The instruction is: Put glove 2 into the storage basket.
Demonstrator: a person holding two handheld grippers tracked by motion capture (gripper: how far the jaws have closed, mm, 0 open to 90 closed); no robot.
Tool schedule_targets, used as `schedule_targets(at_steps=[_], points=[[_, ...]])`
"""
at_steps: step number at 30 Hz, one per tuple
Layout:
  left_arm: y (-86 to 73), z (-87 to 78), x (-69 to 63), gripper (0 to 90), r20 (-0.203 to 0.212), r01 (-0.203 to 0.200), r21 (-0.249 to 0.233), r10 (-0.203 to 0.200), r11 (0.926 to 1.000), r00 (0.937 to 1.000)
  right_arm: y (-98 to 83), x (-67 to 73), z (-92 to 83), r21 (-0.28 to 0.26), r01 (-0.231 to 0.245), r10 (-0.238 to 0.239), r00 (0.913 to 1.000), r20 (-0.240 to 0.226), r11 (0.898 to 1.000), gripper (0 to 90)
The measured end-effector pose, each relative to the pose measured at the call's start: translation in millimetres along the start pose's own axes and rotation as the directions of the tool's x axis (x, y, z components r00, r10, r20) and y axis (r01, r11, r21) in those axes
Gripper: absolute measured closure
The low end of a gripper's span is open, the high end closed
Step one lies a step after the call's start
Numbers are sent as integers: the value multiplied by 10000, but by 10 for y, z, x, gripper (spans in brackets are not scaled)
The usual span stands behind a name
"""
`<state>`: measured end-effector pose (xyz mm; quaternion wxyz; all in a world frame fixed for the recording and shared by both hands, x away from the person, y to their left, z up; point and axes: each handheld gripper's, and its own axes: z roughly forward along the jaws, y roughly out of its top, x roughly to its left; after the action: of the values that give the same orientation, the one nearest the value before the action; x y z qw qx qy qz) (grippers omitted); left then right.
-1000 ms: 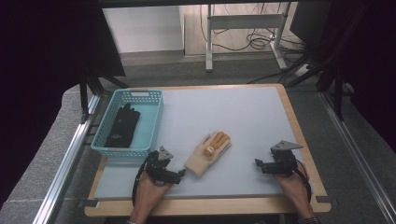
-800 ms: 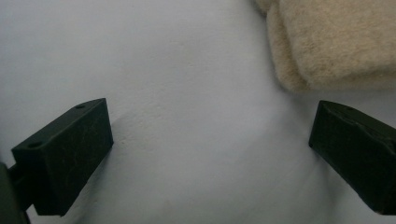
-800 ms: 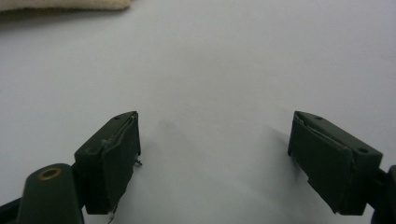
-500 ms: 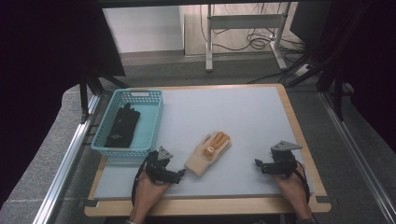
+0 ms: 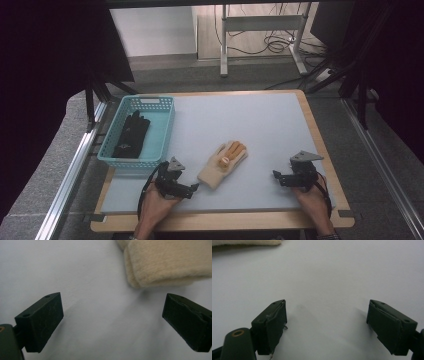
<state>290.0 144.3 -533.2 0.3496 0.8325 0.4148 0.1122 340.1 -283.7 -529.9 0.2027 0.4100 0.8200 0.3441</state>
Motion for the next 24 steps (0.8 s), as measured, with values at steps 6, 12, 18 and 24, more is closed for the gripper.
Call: schedule_targets(at_steps=[6,12,18,24], points=[[101,-74,-32,37,422,23,95,-27,10000,9991,0,0,0,-2,-5,5,10000,0,10000,163],[234,-82,-73,37,593,-5,287,-12,9996,9982,0,0,0,-4,-4,4,10000,-1,10000,162],[408,-28,-126,35,757,-57,436,24,9990,9971,-1,0,0,-8,-13,13,10000,-1,10000,162],[564,91,-183,35,796,-266,750,206,9968,9966,0,0,0,-9,-22,22,10000,-2,10000,162]])
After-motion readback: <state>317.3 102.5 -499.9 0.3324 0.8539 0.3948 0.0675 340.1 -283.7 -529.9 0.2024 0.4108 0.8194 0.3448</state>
